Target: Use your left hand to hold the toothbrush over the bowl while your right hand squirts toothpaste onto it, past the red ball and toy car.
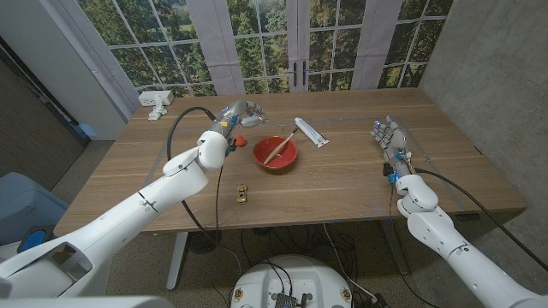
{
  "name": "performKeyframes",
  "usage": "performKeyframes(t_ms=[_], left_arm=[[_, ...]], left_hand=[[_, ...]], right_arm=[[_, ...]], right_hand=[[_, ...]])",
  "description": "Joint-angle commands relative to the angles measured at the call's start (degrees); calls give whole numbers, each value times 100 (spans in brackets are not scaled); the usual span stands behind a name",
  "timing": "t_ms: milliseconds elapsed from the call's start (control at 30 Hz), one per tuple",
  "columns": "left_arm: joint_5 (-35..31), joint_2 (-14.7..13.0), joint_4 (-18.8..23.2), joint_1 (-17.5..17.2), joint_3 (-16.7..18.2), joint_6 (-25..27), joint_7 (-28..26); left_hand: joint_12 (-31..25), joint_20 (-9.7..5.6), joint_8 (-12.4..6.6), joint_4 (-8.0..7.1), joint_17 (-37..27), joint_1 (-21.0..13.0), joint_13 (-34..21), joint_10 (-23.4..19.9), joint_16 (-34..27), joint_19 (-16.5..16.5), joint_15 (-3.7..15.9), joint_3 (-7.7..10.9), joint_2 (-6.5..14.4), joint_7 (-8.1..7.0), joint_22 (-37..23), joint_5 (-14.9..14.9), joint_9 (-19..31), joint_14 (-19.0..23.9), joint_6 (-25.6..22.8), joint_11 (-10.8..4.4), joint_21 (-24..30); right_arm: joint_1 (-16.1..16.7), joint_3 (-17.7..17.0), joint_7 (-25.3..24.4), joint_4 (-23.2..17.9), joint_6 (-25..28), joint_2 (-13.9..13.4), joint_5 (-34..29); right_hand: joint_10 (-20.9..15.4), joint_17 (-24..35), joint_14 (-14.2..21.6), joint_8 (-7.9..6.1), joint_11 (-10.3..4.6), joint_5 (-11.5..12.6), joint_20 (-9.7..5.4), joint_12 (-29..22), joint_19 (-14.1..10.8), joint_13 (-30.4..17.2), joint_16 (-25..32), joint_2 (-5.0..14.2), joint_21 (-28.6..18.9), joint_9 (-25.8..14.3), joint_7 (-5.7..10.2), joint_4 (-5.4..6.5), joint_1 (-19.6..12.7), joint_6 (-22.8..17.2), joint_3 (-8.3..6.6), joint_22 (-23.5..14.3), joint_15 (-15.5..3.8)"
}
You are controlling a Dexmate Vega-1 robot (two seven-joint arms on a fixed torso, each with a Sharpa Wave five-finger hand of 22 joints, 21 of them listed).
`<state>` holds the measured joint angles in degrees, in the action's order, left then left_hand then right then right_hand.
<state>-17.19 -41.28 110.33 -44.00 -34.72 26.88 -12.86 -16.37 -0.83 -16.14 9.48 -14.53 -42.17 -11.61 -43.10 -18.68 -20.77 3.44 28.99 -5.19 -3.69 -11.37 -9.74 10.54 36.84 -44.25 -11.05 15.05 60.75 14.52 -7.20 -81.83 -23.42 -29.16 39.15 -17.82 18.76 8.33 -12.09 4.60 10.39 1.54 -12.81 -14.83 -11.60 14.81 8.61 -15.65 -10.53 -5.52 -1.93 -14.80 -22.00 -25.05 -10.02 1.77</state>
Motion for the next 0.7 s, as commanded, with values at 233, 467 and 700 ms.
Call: performKeyframes(t_ms=[233, 467, 700], left_arm=[[-401, -115, 351, 736, -739, 1256, 1111], [-438, -161, 360, 985, -957, 1426, 1507], [-463, -171, 331, 1138, -1081, 1458, 1687]], left_hand=[[-15, 13, 26, -36, -56, -26, -43, -59, -22, 92, 887, -123, 26, 14, -27, -15, 14, -145, -35, -1, -47], [-12, 56, 58, -80, -112, -26, -72, -73, -69, 39, 897, -155, 180, 41, -30, -27, 17, -131, -49, 34, -21], [9, -26, 218, -32, -144, -125, -144, -156, -205, -1334, 895, -425, 299, 124, -46, -26, 33, 105, -60, 123, 550]], right_arm=[[131, -89, 38, -9, -177, -4, 27], [187, -115, 7, -18, -271, 4, -18], [229, -146, -19, -31, -306, 18, -5]], right_hand=[[-59, 28, 29, 3, 8, -15, -17, -25, -62, -26, 44, -7, 26, -24, 6, -36, -7, -73, 0, -6, -3], [-75, 31, 32, 6, 12, -15, -13, -24, -69, -29, 45, -6, 39, -25, 3, -47, -3, -85, 4, -6, 1], [-85, 35, 33, 10, 8, -14, -11, -20, -74, -33, 45, -4, 55, -27, 12, -61, 1, -98, 8, -7, 10]])
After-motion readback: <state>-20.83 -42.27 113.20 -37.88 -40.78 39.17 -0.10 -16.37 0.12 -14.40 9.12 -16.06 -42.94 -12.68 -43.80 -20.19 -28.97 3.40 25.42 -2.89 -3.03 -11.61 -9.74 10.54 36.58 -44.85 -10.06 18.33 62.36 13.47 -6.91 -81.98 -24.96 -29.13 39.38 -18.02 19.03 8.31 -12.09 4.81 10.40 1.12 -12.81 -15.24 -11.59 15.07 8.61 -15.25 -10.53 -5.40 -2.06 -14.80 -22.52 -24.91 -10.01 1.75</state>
